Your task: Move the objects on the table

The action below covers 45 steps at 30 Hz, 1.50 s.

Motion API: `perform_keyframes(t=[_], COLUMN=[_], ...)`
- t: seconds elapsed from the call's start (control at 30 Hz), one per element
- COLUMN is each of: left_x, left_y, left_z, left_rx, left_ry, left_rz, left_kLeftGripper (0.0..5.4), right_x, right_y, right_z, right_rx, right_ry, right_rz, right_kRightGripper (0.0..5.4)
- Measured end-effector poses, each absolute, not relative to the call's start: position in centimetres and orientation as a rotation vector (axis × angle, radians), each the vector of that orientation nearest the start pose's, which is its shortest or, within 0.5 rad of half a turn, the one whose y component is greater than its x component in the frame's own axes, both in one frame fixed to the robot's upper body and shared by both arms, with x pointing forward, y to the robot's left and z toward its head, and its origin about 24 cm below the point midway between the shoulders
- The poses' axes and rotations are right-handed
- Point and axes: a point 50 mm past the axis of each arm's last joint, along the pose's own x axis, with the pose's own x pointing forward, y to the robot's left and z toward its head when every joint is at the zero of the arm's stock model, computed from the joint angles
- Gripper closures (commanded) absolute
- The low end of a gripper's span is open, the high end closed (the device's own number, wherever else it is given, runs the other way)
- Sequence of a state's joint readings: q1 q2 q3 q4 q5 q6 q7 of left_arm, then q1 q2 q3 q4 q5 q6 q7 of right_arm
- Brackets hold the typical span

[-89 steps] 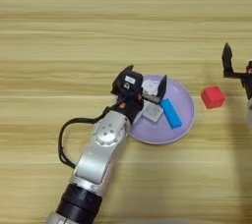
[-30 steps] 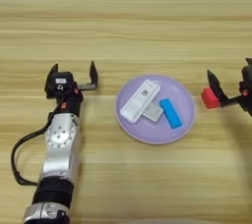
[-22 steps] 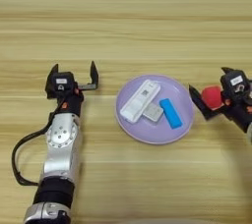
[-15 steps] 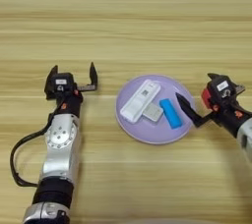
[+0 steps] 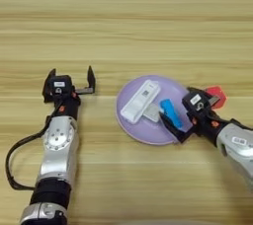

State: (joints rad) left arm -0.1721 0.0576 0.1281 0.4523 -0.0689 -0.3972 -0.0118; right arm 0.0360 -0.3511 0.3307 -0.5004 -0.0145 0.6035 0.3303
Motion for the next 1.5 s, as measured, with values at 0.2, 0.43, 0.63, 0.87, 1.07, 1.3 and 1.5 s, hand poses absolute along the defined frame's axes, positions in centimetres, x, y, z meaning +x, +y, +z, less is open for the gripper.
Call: perform_keyframes(t=[0.2, 0.43, 0.63, 0.87, 1.07, 1.3, 1.5], left_x=[27.6, 27.6, 27.6, 27.6, 27.6, 27.6, 27.7], left_y=[18.5, 18.5, 18.6, 18.6, 18.6, 18.5, 18.5], left_z=[2.1, 2.1, 2.1, 2.1, 2.1, 2.2, 2.3], left_rx=[-0.019, -0.019, -0.019, -0.02, -0.02, -0.02, -0.022], left_ry=[-0.119, -0.119, -0.119, -0.119, -0.12, -0.123, -0.129], left_rz=[0.101, 0.103, 0.106, 0.107, 0.108, 0.108, 0.108], left_kLeftGripper=[0.02, 0.02, 0.02, 0.02, 0.02, 0.02, 0.02], right_x=[21.6, 21.7, 21.8, 21.8, 21.9, 21.9, 22.1], right_y=[-11.1, -11.3, -11.4, -11.4, -11.3, -11.3, -11.2], right_z=[6.7, 6.3, 6.1, 5.5, 5.4, 5.1, 5.0], right_rx=[-0.36, -0.371, -0.375, -0.38, -0.386, -0.403, -0.41], right_ry=[0.272, 0.294, 0.311, 0.339, 0.343, 0.36, 0.36], right_rz=[0.63, 0.619, 0.618, 0.636, 0.65, 0.664, 0.676], right_kRightGripper=[0.0, 0.0, 0.0, 0.0, 0.0, 0.0, 0.0])
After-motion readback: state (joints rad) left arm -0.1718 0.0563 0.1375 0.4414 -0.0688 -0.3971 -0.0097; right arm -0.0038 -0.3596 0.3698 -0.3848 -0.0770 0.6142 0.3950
